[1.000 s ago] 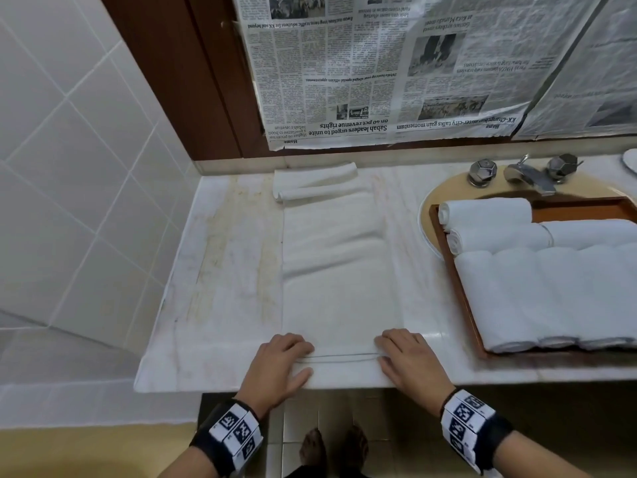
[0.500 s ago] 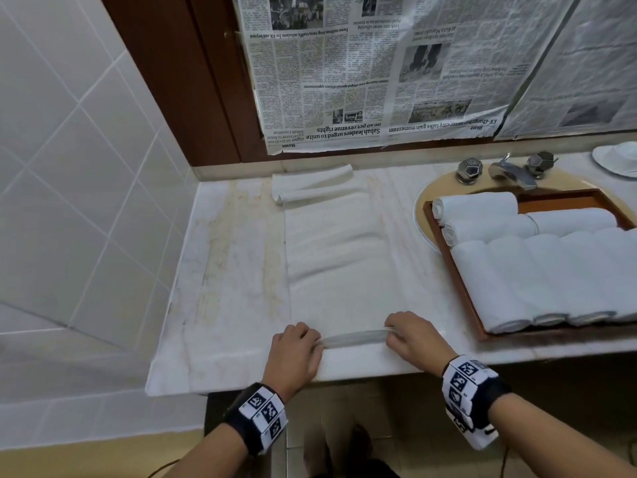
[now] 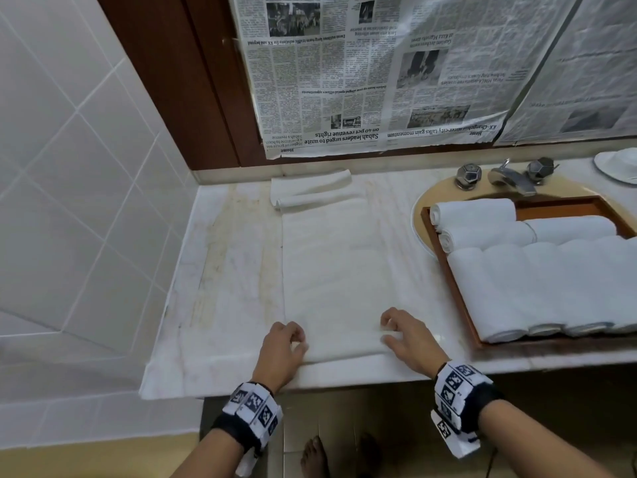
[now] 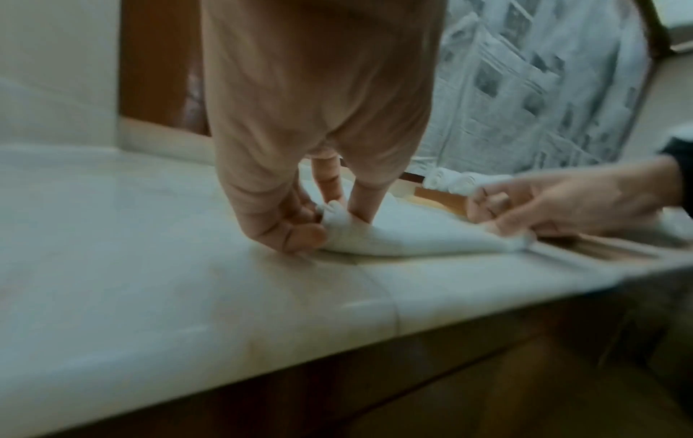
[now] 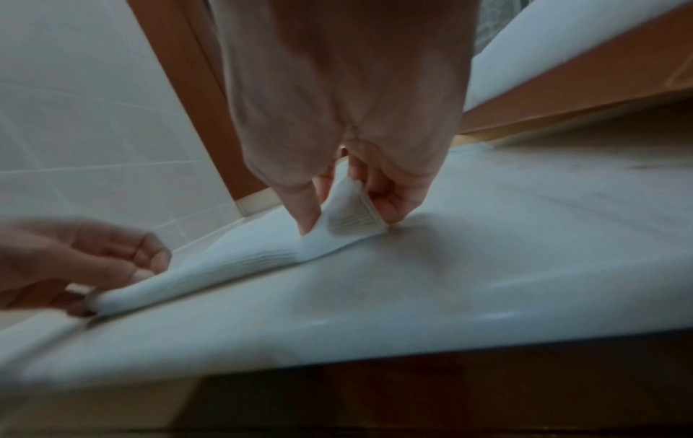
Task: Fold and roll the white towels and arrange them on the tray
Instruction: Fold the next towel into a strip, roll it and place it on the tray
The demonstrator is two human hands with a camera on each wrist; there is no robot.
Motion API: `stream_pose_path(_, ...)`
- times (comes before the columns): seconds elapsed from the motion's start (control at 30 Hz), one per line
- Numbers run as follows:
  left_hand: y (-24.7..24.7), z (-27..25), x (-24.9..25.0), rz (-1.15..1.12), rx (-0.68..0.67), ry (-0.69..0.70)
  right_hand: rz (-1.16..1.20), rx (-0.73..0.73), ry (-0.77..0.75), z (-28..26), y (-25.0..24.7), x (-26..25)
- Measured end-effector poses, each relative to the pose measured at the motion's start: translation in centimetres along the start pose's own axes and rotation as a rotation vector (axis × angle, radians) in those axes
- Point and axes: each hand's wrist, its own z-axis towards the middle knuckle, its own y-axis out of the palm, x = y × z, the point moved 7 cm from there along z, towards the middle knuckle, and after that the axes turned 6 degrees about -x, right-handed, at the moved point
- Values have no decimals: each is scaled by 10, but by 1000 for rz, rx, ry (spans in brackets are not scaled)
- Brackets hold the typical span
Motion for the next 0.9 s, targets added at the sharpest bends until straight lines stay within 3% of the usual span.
stream_pose_path(0.07,1,-5,7,176,65,60,-127,7,-104,-2,5,-7)
stream_pose_path(0.17,13,-14,17,428,36,126,-457,58,-231,-5,10,-13)
stream_pose_path(0.23,15,-19,24,480,51,146,-667,83,-313,-10,13,-24)
stream_pose_path(0.43,24,-26,25,504,-60,93,-817,107,-277,-11,18,-34)
stream_pose_path(0.7,13,-7,33,629,-99,11,-635,2,-187,-5,13,-32)
stream_pose_path(0.9,-2,2,4,206,-145,-105,-175,-64,-42,3,-9,-16)
